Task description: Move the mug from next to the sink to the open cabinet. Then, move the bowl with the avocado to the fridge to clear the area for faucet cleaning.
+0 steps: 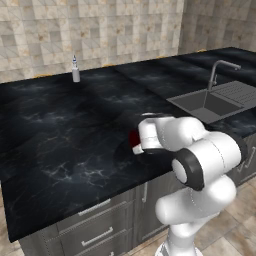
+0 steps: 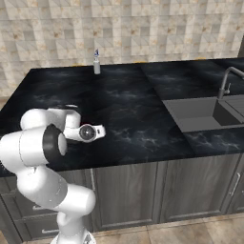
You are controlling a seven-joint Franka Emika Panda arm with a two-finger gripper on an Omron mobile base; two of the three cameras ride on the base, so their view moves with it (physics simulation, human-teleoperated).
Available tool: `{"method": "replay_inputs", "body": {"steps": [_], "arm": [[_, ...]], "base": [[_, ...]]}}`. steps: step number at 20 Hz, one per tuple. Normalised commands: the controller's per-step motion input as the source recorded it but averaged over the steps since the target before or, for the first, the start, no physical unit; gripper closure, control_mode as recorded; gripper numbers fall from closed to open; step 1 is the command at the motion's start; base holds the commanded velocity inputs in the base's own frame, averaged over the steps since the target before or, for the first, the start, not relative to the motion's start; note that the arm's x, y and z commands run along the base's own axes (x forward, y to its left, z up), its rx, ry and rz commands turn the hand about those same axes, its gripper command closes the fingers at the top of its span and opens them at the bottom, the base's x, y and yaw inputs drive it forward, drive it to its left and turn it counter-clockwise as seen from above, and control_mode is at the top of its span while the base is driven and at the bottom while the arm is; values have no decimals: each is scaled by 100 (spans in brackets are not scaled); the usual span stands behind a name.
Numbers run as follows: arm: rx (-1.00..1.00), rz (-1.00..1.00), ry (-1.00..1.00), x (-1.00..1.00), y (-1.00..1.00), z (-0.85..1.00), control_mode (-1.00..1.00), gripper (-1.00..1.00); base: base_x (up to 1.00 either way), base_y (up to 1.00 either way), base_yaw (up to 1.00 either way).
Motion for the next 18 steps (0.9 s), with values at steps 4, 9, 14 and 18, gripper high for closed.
{"method": "replay_inputs", "body": {"steps": [4, 9, 14, 18], "arm": [[-1, 0, -12, -9, 8, 42, -100, 100], [0, 0, -9, -9, 5, 31, -100, 100], [-1, 0, -7, -12, 6, 23, -100, 100], [0, 0, -24, -41, 0, 74, -100, 100]], "base": [[0, 0, 0], [0, 0, 0], [0, 0, 0], [0, 0, 0]]}}
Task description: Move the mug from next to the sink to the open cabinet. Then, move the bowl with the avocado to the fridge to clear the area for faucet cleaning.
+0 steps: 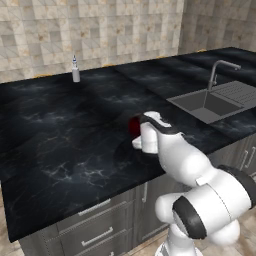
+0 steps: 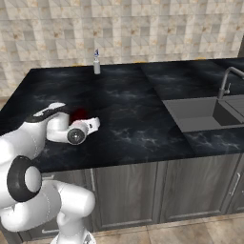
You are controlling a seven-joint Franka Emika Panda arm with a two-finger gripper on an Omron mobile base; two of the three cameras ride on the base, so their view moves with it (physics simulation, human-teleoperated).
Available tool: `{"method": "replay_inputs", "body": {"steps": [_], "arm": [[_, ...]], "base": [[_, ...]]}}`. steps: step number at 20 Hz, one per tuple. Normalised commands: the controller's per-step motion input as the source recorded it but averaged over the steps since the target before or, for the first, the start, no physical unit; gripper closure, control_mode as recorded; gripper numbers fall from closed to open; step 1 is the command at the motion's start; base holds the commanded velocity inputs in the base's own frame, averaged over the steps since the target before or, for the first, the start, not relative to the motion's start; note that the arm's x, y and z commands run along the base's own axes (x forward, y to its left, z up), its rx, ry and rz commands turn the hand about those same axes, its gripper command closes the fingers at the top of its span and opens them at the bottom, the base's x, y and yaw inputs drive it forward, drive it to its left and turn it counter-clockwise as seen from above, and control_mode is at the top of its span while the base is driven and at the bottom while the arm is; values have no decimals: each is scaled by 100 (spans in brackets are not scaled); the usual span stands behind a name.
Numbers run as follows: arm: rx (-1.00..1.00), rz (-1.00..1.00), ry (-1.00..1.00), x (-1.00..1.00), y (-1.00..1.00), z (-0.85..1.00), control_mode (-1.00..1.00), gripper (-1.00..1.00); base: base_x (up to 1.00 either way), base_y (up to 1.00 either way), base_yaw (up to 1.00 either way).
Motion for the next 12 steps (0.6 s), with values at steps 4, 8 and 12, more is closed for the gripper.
{"method": "replay_inputs", "body": {"steps": [4, 8, 12], "arm": [[0, 0, -28, -46, 2, 100, -100, 100], [0, 0, -24, -51, 9, 100, -100, 100], [0, 0, -17, -72, 9, 100, -100, 100]], "base": [[0, 0, 0], [0, 0, 0], [0, 0, 0]]}}
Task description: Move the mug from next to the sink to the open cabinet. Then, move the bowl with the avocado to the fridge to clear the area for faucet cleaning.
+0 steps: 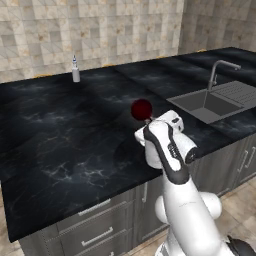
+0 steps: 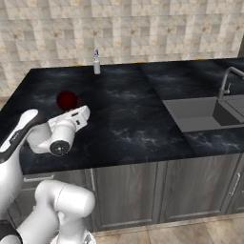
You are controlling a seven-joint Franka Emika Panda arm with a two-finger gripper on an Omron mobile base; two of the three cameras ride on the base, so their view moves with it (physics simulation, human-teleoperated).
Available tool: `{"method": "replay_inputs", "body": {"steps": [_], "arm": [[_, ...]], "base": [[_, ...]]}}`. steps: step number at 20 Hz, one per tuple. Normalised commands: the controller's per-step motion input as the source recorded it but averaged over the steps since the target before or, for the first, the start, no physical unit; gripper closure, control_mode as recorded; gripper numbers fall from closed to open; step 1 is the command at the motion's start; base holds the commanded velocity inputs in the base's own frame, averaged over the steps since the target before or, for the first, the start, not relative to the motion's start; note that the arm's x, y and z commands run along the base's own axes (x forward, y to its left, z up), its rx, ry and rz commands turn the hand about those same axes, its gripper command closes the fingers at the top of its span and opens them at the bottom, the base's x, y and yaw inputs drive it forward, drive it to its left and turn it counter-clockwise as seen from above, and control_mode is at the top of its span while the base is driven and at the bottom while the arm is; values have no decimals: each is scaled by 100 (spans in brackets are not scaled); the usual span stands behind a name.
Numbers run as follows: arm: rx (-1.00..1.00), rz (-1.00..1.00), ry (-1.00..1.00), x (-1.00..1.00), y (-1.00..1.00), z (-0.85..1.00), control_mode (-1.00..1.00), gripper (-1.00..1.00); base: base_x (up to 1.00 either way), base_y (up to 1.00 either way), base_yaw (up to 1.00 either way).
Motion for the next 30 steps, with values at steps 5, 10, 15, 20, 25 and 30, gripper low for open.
{"method": "replay_inputs", "body": {"steps": [5, 10, 15, 20, 25, 30], "arm": [[0, 0, -5, -70, 2, 100, -100, 100], [0, -4, 3, -59, 7, 80, -100, 100], [8, -2, 16, -60, -4, 40, -100, 100], [9, -8, 25, -32, -3, 61, -100, 100], [4, -3, 8, -38, -1, 0, -100, 100], [5, -6, 19, -90, -8, -8, -100, 100]], "base": [[0, 0, 0], [0, 0, 0], [0, 0, 0], [0, 0, 0], [0, 0, 0], [0, 0, 0]]}}
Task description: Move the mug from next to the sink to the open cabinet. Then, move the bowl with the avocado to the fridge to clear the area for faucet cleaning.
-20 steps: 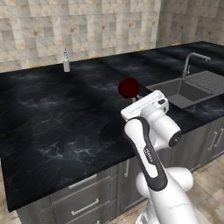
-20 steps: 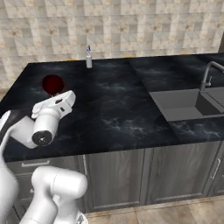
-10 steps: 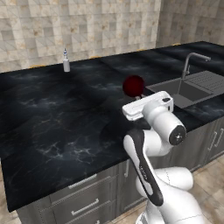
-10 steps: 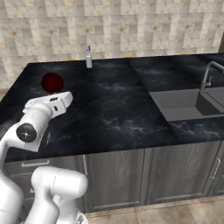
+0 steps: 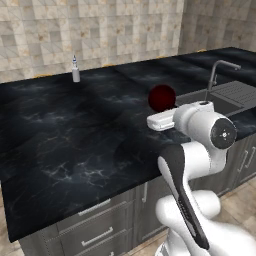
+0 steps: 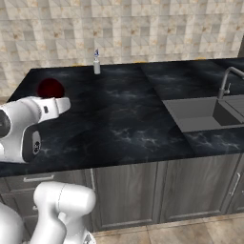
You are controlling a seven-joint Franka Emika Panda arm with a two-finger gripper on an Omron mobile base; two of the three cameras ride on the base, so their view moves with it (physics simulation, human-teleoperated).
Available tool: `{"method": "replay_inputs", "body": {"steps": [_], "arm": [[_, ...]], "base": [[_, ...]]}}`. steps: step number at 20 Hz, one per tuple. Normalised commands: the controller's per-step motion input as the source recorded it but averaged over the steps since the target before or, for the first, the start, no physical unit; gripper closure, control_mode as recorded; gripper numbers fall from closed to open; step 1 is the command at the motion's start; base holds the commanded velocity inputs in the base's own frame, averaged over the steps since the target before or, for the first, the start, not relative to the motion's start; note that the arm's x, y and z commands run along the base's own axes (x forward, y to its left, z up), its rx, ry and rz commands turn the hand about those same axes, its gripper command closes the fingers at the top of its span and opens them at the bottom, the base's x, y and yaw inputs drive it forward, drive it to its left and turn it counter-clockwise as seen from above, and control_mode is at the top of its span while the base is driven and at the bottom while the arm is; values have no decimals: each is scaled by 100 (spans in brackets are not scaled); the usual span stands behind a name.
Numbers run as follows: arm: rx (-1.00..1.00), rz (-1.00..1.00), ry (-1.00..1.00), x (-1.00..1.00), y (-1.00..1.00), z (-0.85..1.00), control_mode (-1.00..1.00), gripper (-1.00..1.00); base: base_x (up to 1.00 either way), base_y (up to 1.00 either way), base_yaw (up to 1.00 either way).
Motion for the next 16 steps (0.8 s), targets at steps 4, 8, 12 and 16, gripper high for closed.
{"method": "replay_inputs", "body": {"steps": [4, 8, 12, 16], "arm": [[2, 0, 5, -55, -2, -1, -100, 100], [3, 0, 13, -54, -1, -21, -100, 100], [0, 0, -7, -18, 0, -10, -100, 100], [0, 0, -1, 0, 0, 0, -100, 100]], "base": [[0, 0, 0], [0, 0, 0], [0, 0, 0], [0, 0, 0]]}}
